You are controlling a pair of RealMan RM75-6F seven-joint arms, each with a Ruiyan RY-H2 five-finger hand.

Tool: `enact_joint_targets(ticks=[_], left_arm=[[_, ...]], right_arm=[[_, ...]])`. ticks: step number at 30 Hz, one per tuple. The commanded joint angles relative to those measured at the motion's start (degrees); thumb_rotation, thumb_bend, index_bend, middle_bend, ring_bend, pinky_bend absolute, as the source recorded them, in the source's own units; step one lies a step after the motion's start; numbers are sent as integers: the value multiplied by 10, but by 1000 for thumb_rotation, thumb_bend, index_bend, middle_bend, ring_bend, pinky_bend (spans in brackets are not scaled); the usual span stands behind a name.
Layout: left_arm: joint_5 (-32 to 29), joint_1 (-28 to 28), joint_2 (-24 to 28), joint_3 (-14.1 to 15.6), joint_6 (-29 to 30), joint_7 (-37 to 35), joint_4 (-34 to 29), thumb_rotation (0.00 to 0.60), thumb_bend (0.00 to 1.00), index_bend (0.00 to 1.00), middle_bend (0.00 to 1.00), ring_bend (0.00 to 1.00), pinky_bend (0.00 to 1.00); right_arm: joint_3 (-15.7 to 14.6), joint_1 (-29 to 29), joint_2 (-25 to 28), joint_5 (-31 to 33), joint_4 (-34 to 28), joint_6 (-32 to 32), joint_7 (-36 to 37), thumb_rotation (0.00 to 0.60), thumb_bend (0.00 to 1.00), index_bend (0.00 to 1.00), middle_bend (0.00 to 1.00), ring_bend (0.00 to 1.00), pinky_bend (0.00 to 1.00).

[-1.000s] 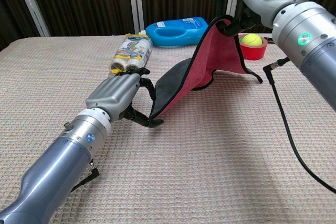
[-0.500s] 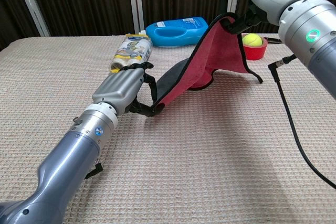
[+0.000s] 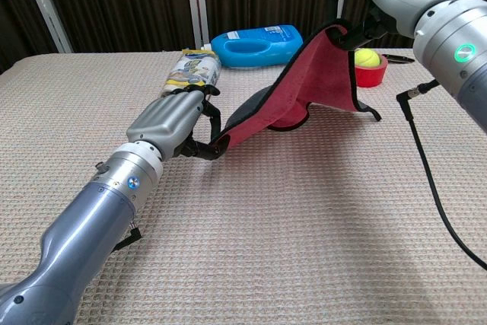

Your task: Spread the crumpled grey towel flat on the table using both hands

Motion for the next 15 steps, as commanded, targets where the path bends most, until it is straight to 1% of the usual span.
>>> enact_joint_targets(ticks=[1,7,15], left_arm=[[3,1,7,1,3,5,-8,600,422,634,80,0,18],[8,3,23,5,7,13,-25,600,464,637,82,0,18],[19,4,60,4,17,27,-62,600,466,638,83,0,18]], right_arm=[[-1,-2,2,0,-2,0,1,600,612,647,253,118,86],[-5,-5,6,0,-7,2,2,600,612,647,253,118,86],[-8,-12,15,1,-18,3,5,600,612,647,258,118,85]])
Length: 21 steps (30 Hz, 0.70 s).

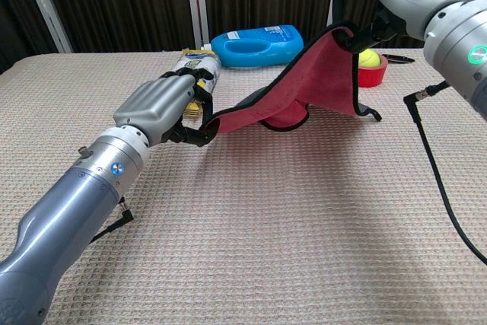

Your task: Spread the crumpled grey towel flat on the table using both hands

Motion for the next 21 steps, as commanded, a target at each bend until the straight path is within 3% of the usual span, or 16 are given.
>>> enact_joint_targets(ticks=[1,14,21], left_arm=[[6,-1,18,-3,5,7,-18,600,466,637,82,0,18],[3,-20,108,-47,11,60,-124,600,466,642,85,0,18],[-17,-24,150,-69,11,90,-191,600,466,648,85,0,18]], right_arm=[[-1,-3,3,1,-5,1,3,600,613,647,258,118,86],[2,-13,24,5,-51,-2,24,600,612,647,262,118,87],[22,-11,42,16,-68,-4,30,600,612,647,262,118,87]])
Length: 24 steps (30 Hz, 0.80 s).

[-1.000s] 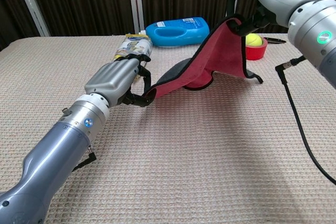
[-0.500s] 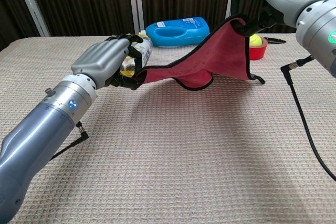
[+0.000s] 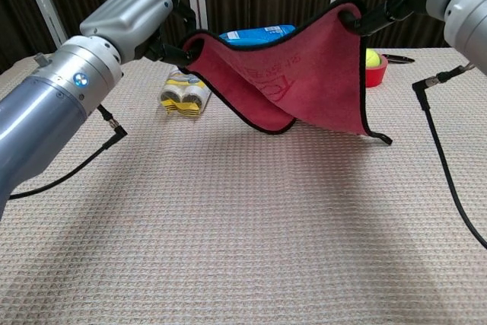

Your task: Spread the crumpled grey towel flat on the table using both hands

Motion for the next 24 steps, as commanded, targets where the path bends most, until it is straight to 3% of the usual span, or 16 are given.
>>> enact_joint_targets(ticks=[1,10,24], left_arm=[[-14,-3,22,-13,-1,15,-32,600,466,648,85,0,18],[-42,-22,59,-38,-7,48,-83,600,466,648,86,0,18],[-88,-58,81,-62,-15,71,-104,600,466,651,87,0,18]], right_arm=[[10,2,8,7,-8,-2,2,600,612,647,263,118,86],[39,16,27,26,-13,-12,3,600,612,647,264,118,86],[71,49,32,67,19,-34,12,600,612,647,264,118,86]])
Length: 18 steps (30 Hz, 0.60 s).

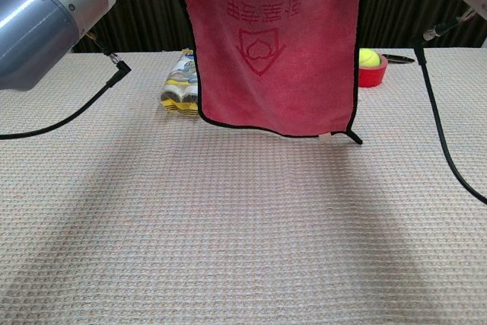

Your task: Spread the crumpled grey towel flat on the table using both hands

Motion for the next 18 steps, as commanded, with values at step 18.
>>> enact_joint_targets(ticks=[18], left_arm=[[-62,-65,-5,-23,-5,27,28,600,466,654,89,0,18]], right_arm=[[31,68,-26,36,127,-44,45,600,614,647,264,118,86]])
